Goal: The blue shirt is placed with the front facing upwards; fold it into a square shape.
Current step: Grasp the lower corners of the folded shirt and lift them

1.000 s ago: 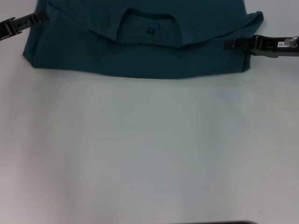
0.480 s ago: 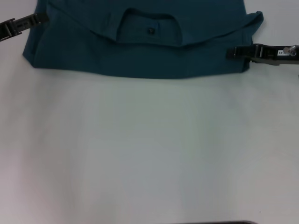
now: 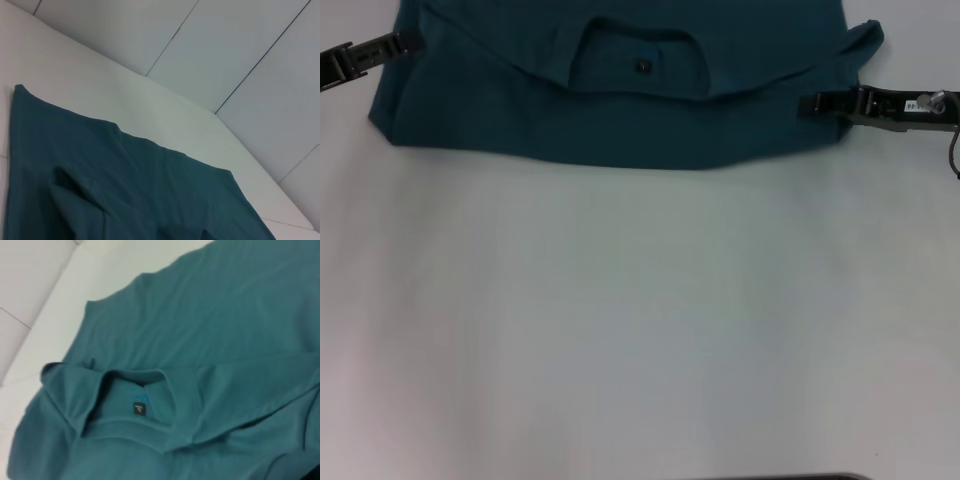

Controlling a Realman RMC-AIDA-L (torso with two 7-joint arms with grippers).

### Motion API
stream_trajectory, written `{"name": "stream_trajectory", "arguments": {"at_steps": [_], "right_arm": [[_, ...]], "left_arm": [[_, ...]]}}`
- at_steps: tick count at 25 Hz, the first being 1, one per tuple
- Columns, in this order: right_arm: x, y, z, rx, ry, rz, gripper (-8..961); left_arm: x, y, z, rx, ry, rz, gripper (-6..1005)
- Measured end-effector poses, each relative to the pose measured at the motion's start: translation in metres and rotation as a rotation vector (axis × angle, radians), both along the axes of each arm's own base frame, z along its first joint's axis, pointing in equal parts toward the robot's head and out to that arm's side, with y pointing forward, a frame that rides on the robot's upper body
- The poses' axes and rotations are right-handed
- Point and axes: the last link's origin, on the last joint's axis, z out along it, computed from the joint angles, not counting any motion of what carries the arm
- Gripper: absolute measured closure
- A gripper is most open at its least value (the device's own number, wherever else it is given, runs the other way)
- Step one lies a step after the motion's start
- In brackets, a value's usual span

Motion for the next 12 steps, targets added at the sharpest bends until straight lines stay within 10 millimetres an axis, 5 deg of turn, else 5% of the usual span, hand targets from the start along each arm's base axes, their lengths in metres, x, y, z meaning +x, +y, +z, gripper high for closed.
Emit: {"name": "stream_trajectory", "arguments": {"at_steps": [12], "right_arm": [[0.0047, -0.0056, 0.0073, 0.008, 0.016, 0.018, 761]], "left_arm": [[-0.006, -0.0054, -0.0023, -0.002, -0.002, 0.019, 91]]}}
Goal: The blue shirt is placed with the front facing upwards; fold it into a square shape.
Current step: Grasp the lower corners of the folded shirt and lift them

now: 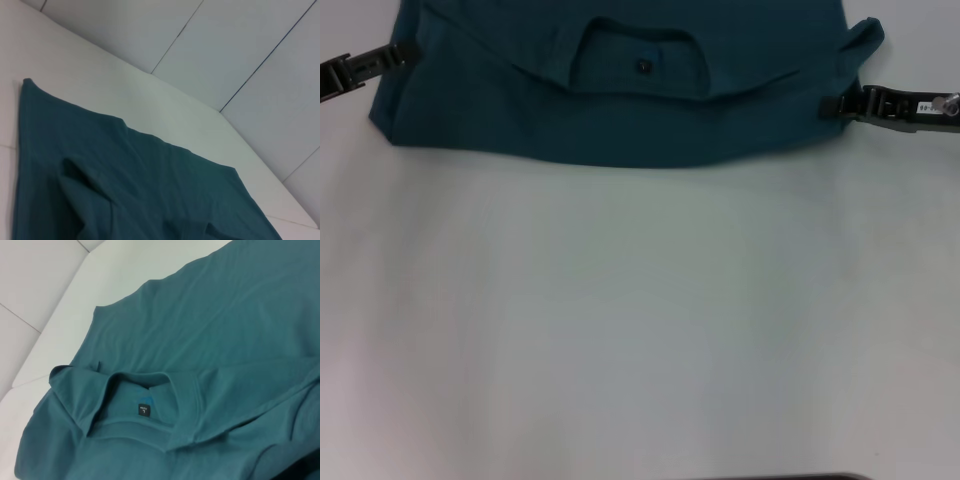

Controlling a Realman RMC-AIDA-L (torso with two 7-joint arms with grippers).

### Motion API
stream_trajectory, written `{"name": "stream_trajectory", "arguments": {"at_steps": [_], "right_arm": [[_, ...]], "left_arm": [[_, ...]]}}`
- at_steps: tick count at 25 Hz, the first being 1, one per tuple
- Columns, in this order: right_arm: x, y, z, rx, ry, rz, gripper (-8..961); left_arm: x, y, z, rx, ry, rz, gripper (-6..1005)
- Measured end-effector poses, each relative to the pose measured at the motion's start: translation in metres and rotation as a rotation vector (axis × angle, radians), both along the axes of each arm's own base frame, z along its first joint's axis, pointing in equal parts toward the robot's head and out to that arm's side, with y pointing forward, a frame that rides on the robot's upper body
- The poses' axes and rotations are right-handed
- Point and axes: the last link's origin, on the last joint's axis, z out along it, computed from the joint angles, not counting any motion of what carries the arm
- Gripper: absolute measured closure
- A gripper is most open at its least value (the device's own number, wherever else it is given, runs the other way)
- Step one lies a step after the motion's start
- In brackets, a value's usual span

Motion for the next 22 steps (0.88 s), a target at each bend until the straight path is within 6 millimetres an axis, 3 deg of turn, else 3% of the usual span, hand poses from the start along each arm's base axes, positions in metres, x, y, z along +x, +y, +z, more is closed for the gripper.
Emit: {"name": "stream_trajectory", "arguments": {"at_steps": [7, 17, 22], "right_arm": [[0.002, 0.0, 0.003, 0.0, -0.007, -0.001, 909], [-0.002, 0.002, 0.003, -0.005, -0.007, 0.007, 912], [-0.002, 0.002, 0.002, -0.009, -0.005, 0.006, 912]], "left_arm": [[-0.011, -0.005, -0.003, 0.011, 0.01, 0.038, 90], [-0.031, 0.0, -0.019, 0.037, 0.122, 0.108, 93], [-0.029, 0.007, -0.032, 0.035, 0.182, 0.1, 95]]}}
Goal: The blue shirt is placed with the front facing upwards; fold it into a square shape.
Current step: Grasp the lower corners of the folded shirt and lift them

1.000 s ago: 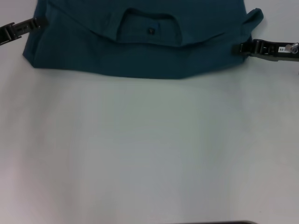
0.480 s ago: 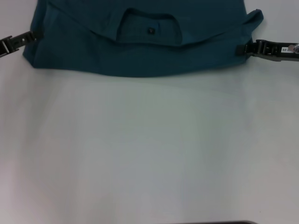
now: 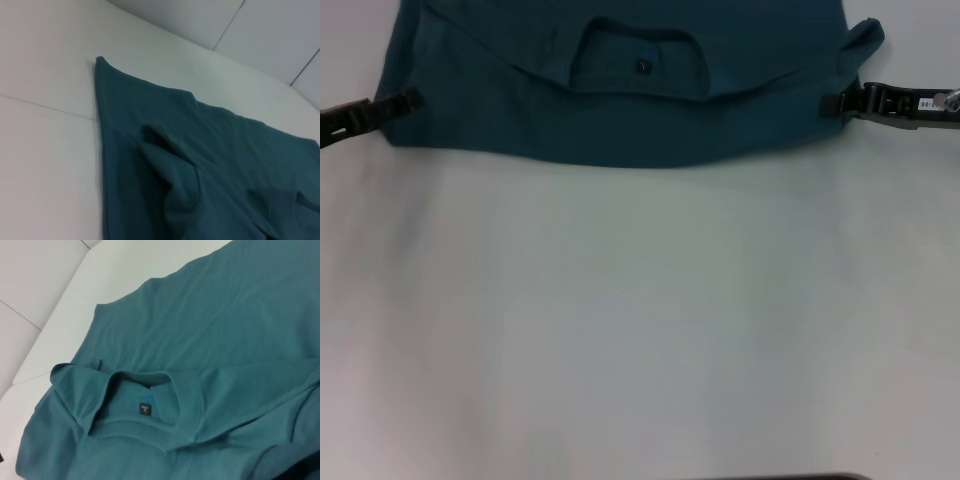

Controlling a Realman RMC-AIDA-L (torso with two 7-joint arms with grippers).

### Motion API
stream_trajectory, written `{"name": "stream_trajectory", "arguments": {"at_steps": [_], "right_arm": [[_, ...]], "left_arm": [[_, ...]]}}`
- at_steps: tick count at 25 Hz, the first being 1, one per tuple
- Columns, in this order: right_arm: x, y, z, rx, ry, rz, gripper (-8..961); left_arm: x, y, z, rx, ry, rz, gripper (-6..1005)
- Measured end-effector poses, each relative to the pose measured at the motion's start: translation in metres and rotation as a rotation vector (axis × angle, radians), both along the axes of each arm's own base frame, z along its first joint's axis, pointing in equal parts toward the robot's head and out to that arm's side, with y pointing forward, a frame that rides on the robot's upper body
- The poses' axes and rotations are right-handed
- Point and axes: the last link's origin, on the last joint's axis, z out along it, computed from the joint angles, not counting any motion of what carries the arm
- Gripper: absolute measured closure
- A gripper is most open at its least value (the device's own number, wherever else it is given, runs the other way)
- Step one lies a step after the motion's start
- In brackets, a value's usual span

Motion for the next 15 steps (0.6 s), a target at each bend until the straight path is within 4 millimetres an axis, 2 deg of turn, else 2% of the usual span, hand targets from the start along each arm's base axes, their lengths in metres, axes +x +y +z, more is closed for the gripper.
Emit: {"name": "stream_trajectory", "arguments": {"at_steps": [4, 15], "right_arm": [[0.0, 0.0, 0.0, -0.001, 0.001, -0.001, 912], [0.002, -0.002, -0.001, -0.002, 0.003, -0.006, 912]], "left_arm": [[0.004, 0.004, -0.01, -0.011, 0.042, -0.008, 95], [0.004, 0.012, -0.02, 0.005, 0.124, 0.016, 96]]}}
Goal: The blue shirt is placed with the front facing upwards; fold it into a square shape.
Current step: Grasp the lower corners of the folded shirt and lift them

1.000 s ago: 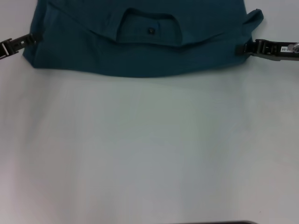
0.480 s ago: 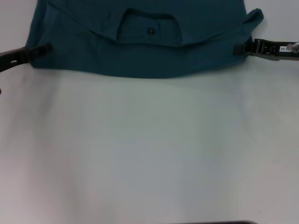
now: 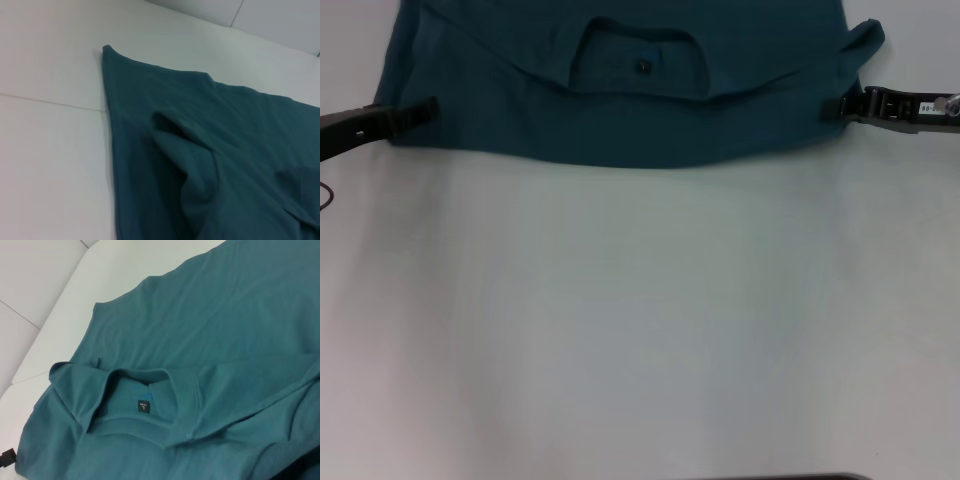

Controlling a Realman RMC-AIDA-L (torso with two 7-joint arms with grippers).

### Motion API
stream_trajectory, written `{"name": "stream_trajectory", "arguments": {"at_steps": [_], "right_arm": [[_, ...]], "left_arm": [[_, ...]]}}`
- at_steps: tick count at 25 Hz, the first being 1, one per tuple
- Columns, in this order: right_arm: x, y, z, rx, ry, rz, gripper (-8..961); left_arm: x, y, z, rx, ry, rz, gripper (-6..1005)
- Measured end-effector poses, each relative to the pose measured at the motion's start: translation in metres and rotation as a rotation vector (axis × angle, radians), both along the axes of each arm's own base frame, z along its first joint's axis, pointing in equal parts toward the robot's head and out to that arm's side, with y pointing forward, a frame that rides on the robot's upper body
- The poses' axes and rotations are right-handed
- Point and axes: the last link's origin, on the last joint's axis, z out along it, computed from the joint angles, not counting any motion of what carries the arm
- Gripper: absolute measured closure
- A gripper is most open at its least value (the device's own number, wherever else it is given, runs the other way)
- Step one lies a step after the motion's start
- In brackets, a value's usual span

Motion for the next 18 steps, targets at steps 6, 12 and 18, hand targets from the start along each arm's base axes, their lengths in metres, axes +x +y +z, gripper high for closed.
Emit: {"name": "stream_trajectory", "arguments": {"at_steps": [6, 12, 18], "right_arm": [[0.0005, -0.0009, -0.0009, -0.001, 0.001, -0.002, 912], [0.0003, -0.001, -0.0014, -0.001, 0.002, -0.002, 912], [0.0, -0.0012, -0.0021, -0.002, 0.004, -0.002, 912]], "left_arm": [[0.0027, 0.002, -0.0021, -0.006, 0.011, -0.009, 96], [0.0062, 0.0012, -0.0071, -0.036, 0.022, -0.029, 95], [0.0055, -0.0014, -0.0087, -0.049, 0.021, -0.032, 95]]}}
